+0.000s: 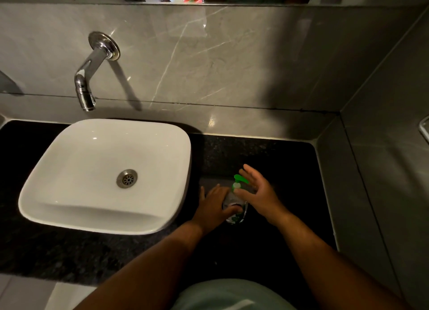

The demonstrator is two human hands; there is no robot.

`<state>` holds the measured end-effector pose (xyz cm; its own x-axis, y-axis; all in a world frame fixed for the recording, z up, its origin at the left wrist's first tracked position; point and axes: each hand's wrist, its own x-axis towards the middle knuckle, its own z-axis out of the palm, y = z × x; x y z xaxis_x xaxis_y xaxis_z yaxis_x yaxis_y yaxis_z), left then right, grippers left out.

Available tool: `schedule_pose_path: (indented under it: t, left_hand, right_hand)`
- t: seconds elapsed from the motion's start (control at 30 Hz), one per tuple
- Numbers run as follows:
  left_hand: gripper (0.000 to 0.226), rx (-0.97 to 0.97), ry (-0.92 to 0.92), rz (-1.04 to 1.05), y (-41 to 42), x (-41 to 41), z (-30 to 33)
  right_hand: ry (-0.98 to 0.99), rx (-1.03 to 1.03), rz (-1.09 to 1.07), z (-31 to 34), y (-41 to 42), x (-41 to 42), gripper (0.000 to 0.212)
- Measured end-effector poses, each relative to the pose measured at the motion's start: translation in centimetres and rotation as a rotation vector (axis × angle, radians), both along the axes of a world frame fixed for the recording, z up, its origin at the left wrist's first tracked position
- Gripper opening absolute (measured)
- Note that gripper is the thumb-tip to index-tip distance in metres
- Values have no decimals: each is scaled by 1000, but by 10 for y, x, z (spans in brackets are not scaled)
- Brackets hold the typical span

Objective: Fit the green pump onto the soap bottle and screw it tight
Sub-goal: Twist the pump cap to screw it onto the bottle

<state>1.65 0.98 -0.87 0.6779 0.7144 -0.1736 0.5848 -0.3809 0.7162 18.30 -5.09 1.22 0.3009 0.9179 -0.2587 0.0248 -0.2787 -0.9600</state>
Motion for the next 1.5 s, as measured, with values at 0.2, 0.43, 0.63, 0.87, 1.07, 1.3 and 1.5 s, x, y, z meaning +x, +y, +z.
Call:
schedule_pose_path:
  t: [0.2,0.43,0.63,0.87,1.07,1.3,1.5]
  left_hand:
    - [55,13,16,2,-1,2,-1]
    - [69,18,45,2,1,2,2]
    - [77,64,67,-5,0,2,-4]
    - [64,60,77,16,2,0,-1]
    - [57,56,77,61,-3,0,4]
    - [55,132,174,32,-4,5,11]
    - [66,136,143,-79,0,4,12]
  right_hand:
    - [-115,9,-85,7,2,-8,61]
    - [-10,16,18,15,-2,-4,71]
    - [-64,31,67,20,-3,-9,54]
    - [-120,36,40,10,3,-12,54]
    - [-262,23,19,-7,2,-22,52]
    - [-502,47,-162,-17,-4,-33,55]
    - [-345,110,14,0,-10,-13,56]
